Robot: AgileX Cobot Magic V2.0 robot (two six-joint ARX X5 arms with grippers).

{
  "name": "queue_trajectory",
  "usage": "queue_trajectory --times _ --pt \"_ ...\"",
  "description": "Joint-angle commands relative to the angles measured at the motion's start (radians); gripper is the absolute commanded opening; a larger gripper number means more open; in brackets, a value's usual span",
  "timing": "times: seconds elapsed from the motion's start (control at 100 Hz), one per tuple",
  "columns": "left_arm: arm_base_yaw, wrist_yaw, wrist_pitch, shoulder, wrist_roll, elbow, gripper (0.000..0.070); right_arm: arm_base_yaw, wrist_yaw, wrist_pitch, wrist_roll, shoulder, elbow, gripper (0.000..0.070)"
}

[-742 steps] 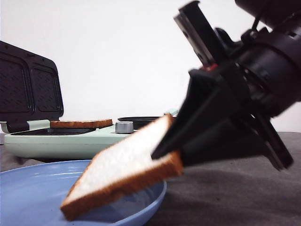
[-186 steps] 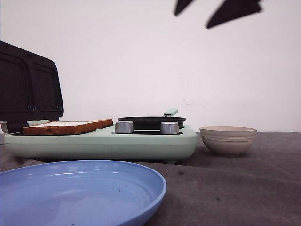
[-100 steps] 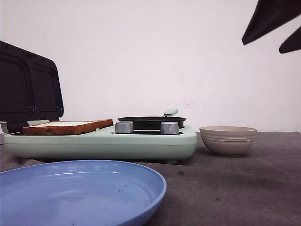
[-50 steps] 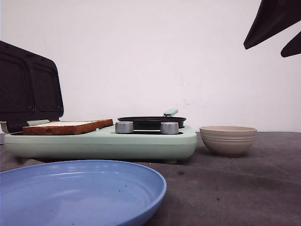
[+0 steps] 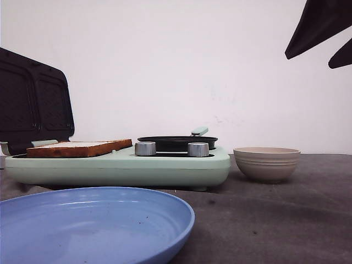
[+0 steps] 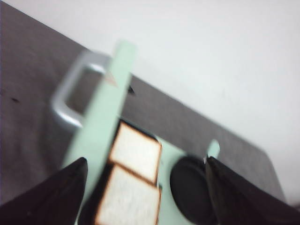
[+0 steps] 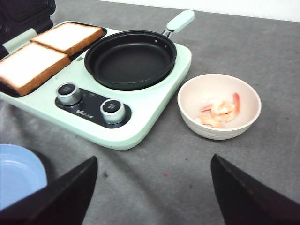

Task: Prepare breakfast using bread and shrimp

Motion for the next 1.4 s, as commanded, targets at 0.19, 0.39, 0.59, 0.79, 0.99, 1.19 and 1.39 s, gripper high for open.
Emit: queue_trajectory --times 0.19,0.39,0.59,0.79,0.99,1.19,1.39 --pt "0.077 0.08 0.018 0.174 -0.066 0.08 0.0435 0.006 -0.003 0.005 0.011 0.005 0.004 0.0466" --pt "0.077 0.099 0.058 0.285 -0.087 0.08 0.0435 0.006 -0.004 0.005 0.01 0.005 0.004 0.0466" --pt "0.079 0.119 0.085 0.373 -0.08 0.08 0.0435 0.006 -0.004 0.006 0.006 0.005 0.004 0.0466" --pt "0.079 0.215 0.19 0.452 -0.111 0.08 0.0434 0.006 -0.004 0.005 0.003 0.005 0.004 0.0466" --pt "0.078 0.222 0.19 0.503 -0.111 0.08 0.0434 0.006 -0.003 0.004 0.003 0.005 0.004 0.0466" --pt "0.078 0.225 0.191 0.527 -0.105 0.08 0.0432 0.006 -0.003 0.004 0.003 0.005 0.004 0.0466" --pt "0.076 0.242 0.2 0.55 -0.102 0.08 0.0431 0.006 -0.004 0.004 0.003 0.005 0.004 0.0466"
